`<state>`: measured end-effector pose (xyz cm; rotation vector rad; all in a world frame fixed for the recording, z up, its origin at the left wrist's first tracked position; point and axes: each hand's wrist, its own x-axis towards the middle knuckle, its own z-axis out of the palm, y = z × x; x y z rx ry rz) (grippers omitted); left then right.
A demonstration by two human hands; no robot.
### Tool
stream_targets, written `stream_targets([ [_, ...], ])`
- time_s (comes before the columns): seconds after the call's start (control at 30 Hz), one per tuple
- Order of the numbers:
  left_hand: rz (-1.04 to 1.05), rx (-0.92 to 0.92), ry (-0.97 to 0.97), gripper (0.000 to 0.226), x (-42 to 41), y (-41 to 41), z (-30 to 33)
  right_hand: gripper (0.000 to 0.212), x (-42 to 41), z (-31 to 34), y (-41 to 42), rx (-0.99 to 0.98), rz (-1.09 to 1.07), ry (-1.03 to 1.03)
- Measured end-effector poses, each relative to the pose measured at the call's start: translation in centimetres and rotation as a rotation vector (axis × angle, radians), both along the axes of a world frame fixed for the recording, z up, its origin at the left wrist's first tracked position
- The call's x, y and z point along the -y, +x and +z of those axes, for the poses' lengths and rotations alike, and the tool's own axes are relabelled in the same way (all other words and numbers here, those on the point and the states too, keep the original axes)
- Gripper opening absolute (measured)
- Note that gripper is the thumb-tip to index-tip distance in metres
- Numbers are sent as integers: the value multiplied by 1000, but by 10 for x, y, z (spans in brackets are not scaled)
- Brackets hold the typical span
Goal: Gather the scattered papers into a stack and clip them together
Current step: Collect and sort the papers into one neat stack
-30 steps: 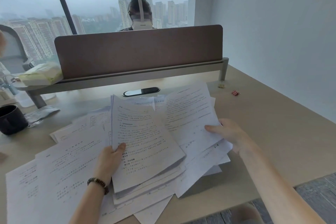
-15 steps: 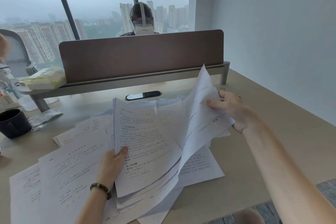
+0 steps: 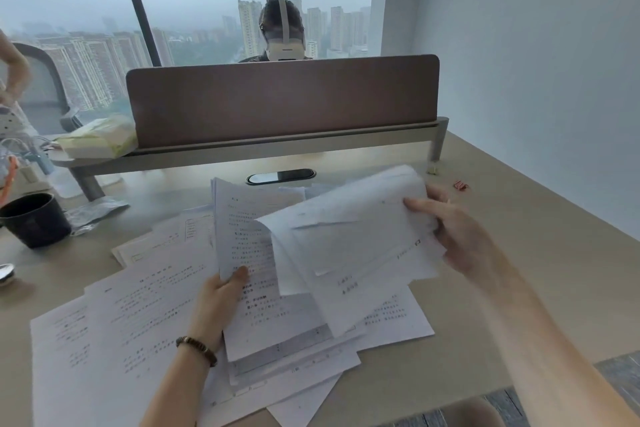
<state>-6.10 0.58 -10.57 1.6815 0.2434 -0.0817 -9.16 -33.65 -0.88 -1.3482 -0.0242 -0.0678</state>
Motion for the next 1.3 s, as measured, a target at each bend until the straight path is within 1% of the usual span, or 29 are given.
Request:
stream_targets([
  [0.07,9,-27,-89,20,1,0,3,24,3,-25,2,-171,-59,-182],
  [0.13,19,-44,-171,21,0,0,4,22,7,-47,3,-286,-78,-322],
  [0.23,20,-59,-235,24,-3,3,1,30,10,-70,7,-377,-64,-445],
  [0.3,15,-63,-248,23,-3,2,2,34,9,-74,9,-393,-59,-520],
  [0.43,6,-52,-259,28,-3,0,3,46,2,-74,7,-308,-106,-474],
  [0.53,-10,-20,-234,32,-1,-2,7,45,-4,-74,7,-268,-141,-412],
  [0.6,-34,9,-206,31,1,-4,12,45,-10,-74,7,-247,-166,-363],
  [0.7,-104,76,-203,22,9,-10,21,47,-25,-76,4,-223,-157,-267],
  [0.77,-136,96,-233,18,13,-15,25,43,-37,-78,3,-225,-144,-228],
  [0.87,-133,71,-234,15,12,-16,27,21,-54,-79,2,-247,-110,-196],
  [0.9,-117,62,-219,14,11,-15,27,17,-57,-79,1,-265,-96,-196],
  [1.0,-84,51,-158,15,9,-12,24,22,-63,-79,2,-335,-36,-148],
  [1.1,-113,80,-180,13,10,-12,25,25,-66,-79,2,-337,15,-174],
  [1.23,-146,107,-242,16,11,-11,26,32,-64,-78,1,-258,55,-282],
  [1.3,-141,120,-243,17,11,-10,26,36,-60,-76,1,-224,76,-297],
])
